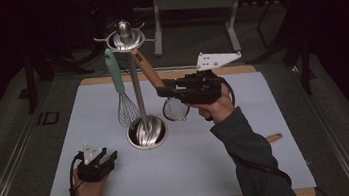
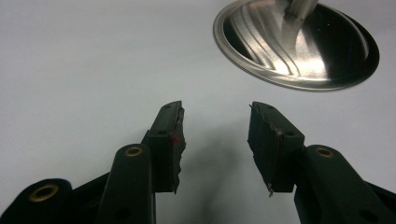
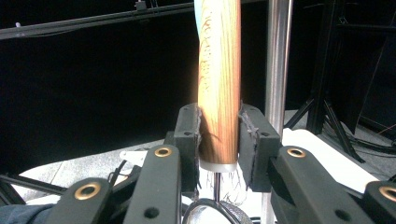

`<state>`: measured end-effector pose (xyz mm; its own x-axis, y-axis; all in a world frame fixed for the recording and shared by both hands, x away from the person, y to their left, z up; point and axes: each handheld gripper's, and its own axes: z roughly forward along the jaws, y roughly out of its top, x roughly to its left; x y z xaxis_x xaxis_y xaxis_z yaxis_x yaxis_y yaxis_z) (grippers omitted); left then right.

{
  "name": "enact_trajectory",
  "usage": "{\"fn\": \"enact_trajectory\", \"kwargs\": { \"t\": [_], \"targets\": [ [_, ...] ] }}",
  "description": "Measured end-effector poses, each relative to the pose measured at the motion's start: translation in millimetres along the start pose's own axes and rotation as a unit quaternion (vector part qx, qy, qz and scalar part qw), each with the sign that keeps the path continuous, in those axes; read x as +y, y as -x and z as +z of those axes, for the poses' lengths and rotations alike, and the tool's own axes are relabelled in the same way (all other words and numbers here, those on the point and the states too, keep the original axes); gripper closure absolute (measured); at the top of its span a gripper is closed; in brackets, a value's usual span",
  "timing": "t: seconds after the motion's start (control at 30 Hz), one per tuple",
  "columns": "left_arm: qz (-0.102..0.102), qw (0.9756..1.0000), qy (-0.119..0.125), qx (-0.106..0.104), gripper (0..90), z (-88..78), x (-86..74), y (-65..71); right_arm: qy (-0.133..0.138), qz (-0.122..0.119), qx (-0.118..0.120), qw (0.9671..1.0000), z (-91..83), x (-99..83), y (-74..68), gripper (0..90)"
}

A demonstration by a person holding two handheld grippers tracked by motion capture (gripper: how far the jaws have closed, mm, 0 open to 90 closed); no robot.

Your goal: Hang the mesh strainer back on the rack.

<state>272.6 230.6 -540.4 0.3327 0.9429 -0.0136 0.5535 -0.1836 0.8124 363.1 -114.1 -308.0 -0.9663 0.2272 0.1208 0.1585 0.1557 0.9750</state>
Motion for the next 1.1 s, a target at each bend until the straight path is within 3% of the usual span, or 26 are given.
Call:
{"fn": "enact_trajectory", "kwargs": {
  "t": [0.57, 1.1],
  "targets": [
    [0.000, 1.0000, 0.000, 0.000, 55.4, 0.0, 0.0, -0.1, -0.023, 0.007, -0.007, 0.9997, 22.8, -2.8, 5.1, 69.3],
    [0.001, 1.0000, -0.001, 0.000, 55.4, 0.1, 0.0, -0.1, -0.035, 0.011, -0.025, 0.9990, 25.3, -2.5, 8.4, 66.2]
  ]
}}
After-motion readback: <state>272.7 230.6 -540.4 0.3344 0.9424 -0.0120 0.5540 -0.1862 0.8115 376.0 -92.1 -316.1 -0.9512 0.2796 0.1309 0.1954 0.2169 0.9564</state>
